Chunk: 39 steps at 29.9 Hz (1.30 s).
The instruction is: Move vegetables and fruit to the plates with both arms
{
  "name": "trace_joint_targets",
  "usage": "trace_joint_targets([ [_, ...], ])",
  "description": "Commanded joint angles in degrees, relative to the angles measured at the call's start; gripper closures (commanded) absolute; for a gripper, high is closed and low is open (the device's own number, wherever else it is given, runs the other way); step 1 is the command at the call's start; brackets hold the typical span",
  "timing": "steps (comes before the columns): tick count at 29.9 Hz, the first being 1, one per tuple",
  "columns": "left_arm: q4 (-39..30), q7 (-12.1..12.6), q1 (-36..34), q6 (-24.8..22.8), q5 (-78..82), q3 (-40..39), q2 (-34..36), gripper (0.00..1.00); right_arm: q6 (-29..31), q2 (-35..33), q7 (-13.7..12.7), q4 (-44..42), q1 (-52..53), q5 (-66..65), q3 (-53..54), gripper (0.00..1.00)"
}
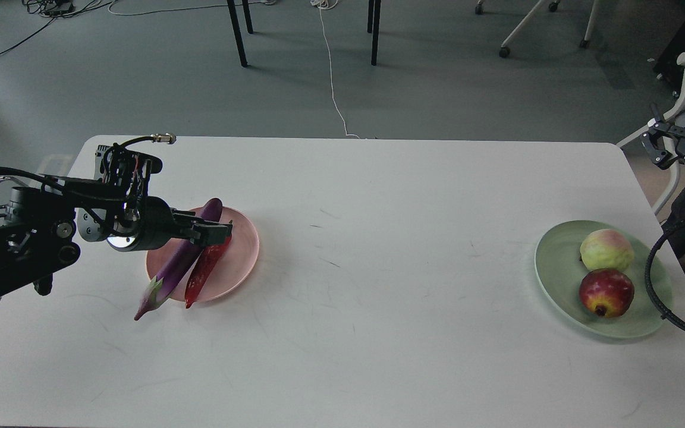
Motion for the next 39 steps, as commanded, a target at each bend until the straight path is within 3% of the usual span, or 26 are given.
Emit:
trace_joint_targets([
  [1,2.6,0.0,0.1,0.3,-13.6,-7.2,-0.7,0.03,0.0,0.1,0.0,-0.1,0.7,0.0,0.0,0.01],
  [6,9.9,-2.3,0.1,0.6,-33.5,-13.1,-4.9,0.02,0.0,0.0,0.0,-0.7,2.8,-0.1,0.1,0.01],
  [13,23.9,-10.5,0.2,0.4,-51.3,-21.1,-12.5,0.02,0.0,0.1,0.0,-0.9,5.4,-0.1,0.2,0.01],
  [17,30.6,-13.2,0.2,0.1,-60.5,-22.3,-16.4,0.02,0.0,0.5,-0.4,-1.3,5.6,0.0,-0.1,0.01],
  [28,45.3,-13.4,0.5,0.0,-79.3,-30.7,-26.2,0.02,0.0,2.9,-0.8,-1.5,5.7,0.2,0.4,0.01],
  [39,46.6,-13.4,2.5,-2.6,-83.9,-32.1,-27.8,0.02,0.0,3.5,-0.8,-1.5,7.4,0.1,-0.1,0.01],
])
